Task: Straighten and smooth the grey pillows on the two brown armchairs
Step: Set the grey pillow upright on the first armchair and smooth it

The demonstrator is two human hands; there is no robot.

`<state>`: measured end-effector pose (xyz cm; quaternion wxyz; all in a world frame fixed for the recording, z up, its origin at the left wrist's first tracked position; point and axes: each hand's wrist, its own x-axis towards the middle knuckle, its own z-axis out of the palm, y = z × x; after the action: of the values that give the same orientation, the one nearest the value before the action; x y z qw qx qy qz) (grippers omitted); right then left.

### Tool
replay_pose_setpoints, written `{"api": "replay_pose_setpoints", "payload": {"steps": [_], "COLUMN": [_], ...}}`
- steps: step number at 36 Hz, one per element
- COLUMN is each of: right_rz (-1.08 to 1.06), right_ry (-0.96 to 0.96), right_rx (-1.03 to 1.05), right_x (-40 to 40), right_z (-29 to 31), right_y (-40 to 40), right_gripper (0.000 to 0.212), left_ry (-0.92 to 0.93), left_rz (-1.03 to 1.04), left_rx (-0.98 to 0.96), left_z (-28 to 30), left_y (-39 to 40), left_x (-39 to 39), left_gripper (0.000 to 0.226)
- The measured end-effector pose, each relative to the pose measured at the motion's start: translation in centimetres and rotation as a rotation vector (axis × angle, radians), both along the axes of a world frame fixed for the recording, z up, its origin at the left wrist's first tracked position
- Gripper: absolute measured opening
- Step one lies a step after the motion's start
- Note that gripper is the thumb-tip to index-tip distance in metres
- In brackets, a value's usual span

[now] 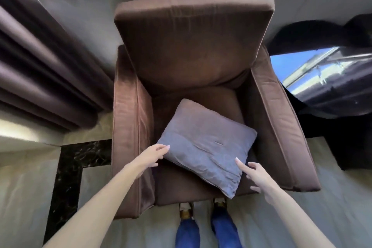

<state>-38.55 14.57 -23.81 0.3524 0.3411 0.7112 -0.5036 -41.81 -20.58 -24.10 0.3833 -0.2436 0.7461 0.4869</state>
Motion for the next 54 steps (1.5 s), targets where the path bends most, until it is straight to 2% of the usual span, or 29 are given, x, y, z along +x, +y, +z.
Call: {"api": "replay_pose_setpoints", "payload": {"steps": [2,6,10,11,14,19,23,27,30,31,35,42,45,48,54], "right_rz": [-0.018,-0.089,-0.154,-0.178,-0.232,-0.254,-0.315,-0.367,-0.364,-0.365,-0.355,-0.272,-0.222,-0.171,-0.037], "right_ry": [-0.007,-0.041,-0.075,-0.080,-0.067,-0.104,-0.096,-0.070,0.029,0.064,0.156,0.338,0.457,0.534,0.616], "right_rx": [0.007,0.016,0.053,0.060,0.046,0.032,-0.017,-0.075,-0.108,-0.118,-0.158,-0.175,-0.216,-0.236,-0.235], "right_x": [-1.7,-5.1,-7.3,-7.7,-8.4,-8.2,-8.0,-8.1,-8.1,-8.1,-8.6,-14.7,-19.1,-23.6,-31.6], "right_z": [-2.9,-10.1,-17.1,-18.9,-23.5,-29.5,-32.4,-31.7,-30.2,-29.5,-26.7,-20.2,-17.3,-15.5,-15.8], "right_y": [0.5,1.6,2.7,3.1,3.9,5.4,6.5,6.1,5.5,5.3,4.4,2.3,1.5,1.0,0.7], "right_gripper": [0.089,0.114,0.163,0.168,0.165,0.159,0.149,0.142,0.132,0.126,0.118,0.109,0.094,0.087,0.106], "left_ry": [-0.001,0.077,0.096,0.092,0.097,0.063,0.028,-0.024,0.014,0.026,0.091,0.253,0.321,0.402,0.458], "left_rz": [0.043,0.075,-0.014,-0.036,-0.056,0.046,0.092,0.134,0.150,0.165,0.188,0.465,0.547,0.572,0.590], "left_rx": [0.013,-0.029,-0.118,-0.134,-0.188,-0.131,-0.037,0.076,0.113,0.117,0.167,0.098,0.139,0.147,0.147], "left_z": [-2.8,-8.5,-14.2,-15.4,-19.1,-24.5,-26.6,-26.4,-24.9,-24.4,-22.6,-19.2,-17.4,-16.1,-16.3], "left_y": [-0.3,-0.6,-0.8,-0.6,-0.2,0.9,1.7,1.7,2.0,2.0,1.6,-0.2,-1.2,-1.7,-2.3], "left_x": [-2.1,-6.4,-10.6,-11.6,-14.5,-17.5,-18.3,-18.4,-17.8,-17.6,-16.3,-14.5,-15.7,-17.7,-21.8], "left_gripper": [0.035,0.048,0.099,0.103,0.085,0.094,0.065,0.060,0.025,0.022,0.051,0.098,0.093,0.084,0.074]}}
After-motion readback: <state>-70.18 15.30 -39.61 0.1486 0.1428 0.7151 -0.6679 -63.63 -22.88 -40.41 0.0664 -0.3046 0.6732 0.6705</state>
